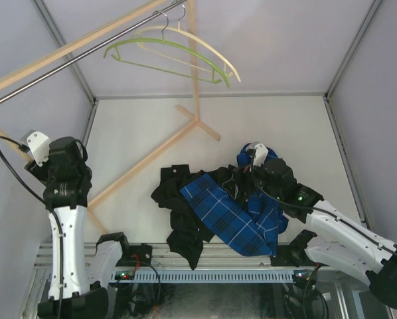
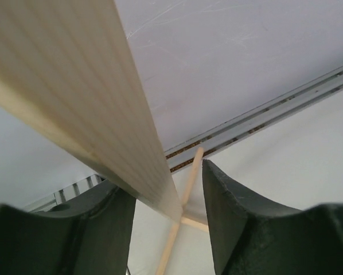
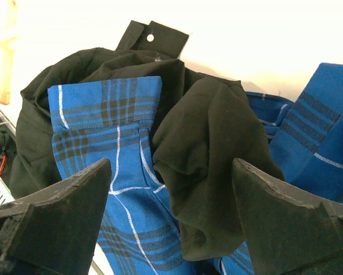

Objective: Place the shirt on the hanger
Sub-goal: Move the clothesline to the center of the board.

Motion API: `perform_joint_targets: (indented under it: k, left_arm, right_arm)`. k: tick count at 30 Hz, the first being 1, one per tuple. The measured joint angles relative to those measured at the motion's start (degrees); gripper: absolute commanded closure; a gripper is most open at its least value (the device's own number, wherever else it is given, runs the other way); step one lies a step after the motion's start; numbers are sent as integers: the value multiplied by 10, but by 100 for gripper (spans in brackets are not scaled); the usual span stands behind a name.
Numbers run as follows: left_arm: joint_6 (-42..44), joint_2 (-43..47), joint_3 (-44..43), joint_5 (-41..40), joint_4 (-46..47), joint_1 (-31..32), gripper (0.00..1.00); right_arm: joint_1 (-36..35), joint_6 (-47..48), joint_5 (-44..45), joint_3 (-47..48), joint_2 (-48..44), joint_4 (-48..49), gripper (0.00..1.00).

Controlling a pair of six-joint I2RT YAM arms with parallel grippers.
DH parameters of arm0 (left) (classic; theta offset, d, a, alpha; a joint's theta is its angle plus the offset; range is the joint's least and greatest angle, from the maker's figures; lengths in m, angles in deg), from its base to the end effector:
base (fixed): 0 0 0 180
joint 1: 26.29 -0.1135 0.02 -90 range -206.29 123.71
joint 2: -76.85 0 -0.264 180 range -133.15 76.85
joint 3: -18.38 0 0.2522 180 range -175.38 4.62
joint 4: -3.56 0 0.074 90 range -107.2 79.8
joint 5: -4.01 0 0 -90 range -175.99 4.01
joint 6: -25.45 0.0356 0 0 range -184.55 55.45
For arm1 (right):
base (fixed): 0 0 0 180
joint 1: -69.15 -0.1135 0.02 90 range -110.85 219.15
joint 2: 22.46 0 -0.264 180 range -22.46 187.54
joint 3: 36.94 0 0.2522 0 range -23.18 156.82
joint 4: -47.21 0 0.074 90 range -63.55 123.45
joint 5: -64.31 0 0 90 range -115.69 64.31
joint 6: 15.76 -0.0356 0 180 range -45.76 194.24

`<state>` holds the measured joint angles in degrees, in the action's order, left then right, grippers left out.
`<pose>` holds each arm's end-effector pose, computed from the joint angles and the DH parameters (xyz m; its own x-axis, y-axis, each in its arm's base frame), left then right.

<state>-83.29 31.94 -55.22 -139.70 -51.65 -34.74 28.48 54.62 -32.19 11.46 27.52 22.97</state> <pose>0.1336 0.0489 0.3785 -0.1611 -0.2162 -0.9630 -0.8998 0.4330 0.0534 0.1497 0.1339 0.2611 -0.5545 -0.0366 -0.8313 -0.5718 0.7426 0.3487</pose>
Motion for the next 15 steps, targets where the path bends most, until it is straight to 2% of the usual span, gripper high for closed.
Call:
perform_joint_targets:
  k: [5, 9, 13, 15]
  left_arm:
    - [4, -32, -10, 6, 6, -29, 69]
    - [13, -42, -17, 18, 11, -31, 78]
    - [24, -54, -25, 36, 20, -31, 95]
    - [32, -58, -27, 50, 29, -31, 99]
  right_arm:
    - [-7, 9, 0, 0, -14, -7, 16]
    - [-7, 13, 1, -1, -27, -8, 16]
    - [-7, 16, 5, -6, -44, -9, 16]
    - [-7, 17, 8, -11, -53, -9, 16]
